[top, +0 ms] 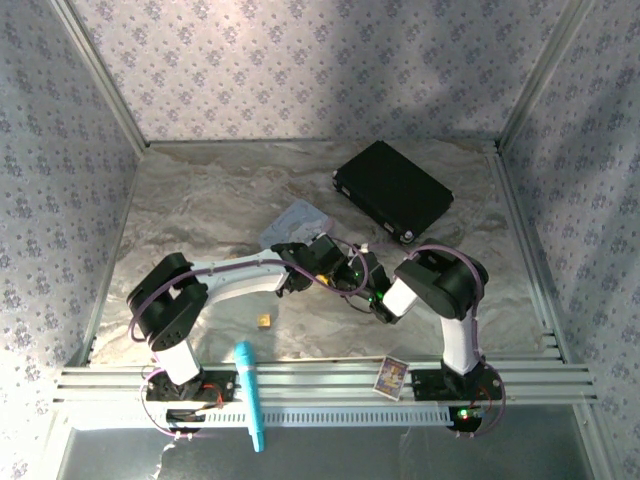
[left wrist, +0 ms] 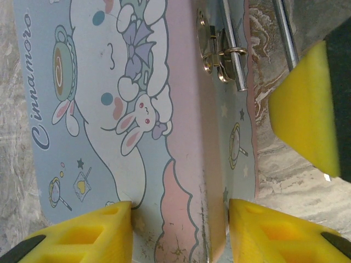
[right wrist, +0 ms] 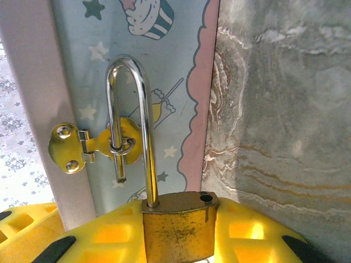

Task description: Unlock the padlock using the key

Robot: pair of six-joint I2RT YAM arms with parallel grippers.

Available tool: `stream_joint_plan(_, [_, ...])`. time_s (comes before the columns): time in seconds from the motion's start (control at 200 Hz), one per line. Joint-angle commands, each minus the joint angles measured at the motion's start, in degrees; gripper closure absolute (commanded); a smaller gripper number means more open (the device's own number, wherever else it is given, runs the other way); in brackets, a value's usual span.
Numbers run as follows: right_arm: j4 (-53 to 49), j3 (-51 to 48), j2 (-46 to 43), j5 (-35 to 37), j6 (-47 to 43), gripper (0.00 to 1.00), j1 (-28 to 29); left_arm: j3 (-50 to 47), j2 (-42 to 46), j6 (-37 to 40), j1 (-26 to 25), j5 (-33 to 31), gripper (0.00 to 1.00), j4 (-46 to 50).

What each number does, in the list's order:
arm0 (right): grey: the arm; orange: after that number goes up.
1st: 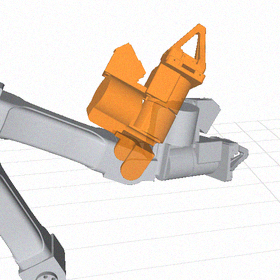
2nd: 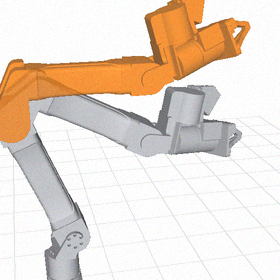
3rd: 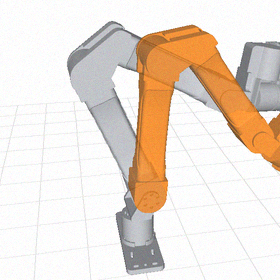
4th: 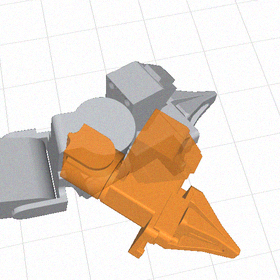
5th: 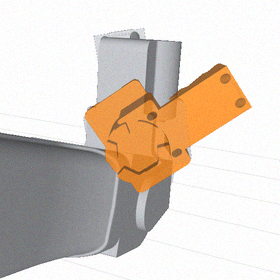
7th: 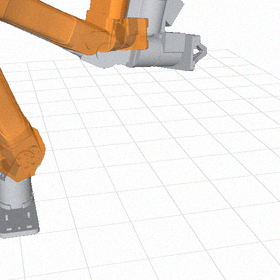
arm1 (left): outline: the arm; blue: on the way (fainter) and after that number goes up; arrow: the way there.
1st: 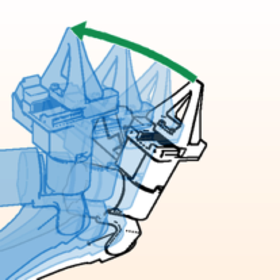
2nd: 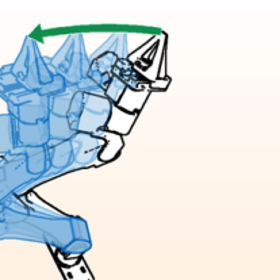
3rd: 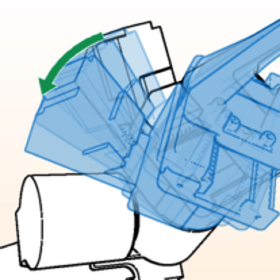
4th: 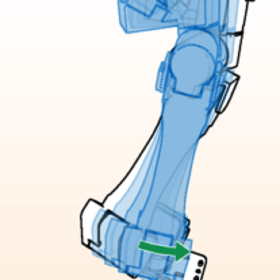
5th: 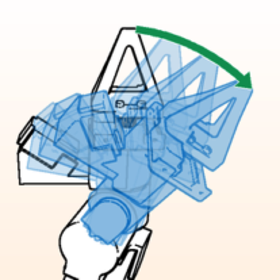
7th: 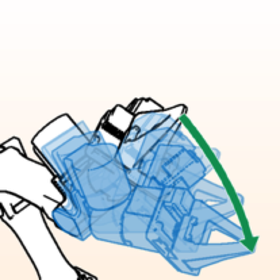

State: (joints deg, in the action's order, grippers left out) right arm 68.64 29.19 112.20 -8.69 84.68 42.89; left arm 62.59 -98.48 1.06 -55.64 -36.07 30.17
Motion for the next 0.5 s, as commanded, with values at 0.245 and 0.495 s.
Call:
stream_joint_plan(0.245, [-7.40,1.25,2.54,10.34,-1.13,0.99,-3.81,-2.81,-2.51,0.64,-0.27,7.05,0.54,5.11])
stream_joint_plan(0.495, [-11.25,2.12,1.40,12.21,-4.41,0.99,-3.73,-3.79,-2.36,0.13,-0.26,6.25,0.54,4.89])
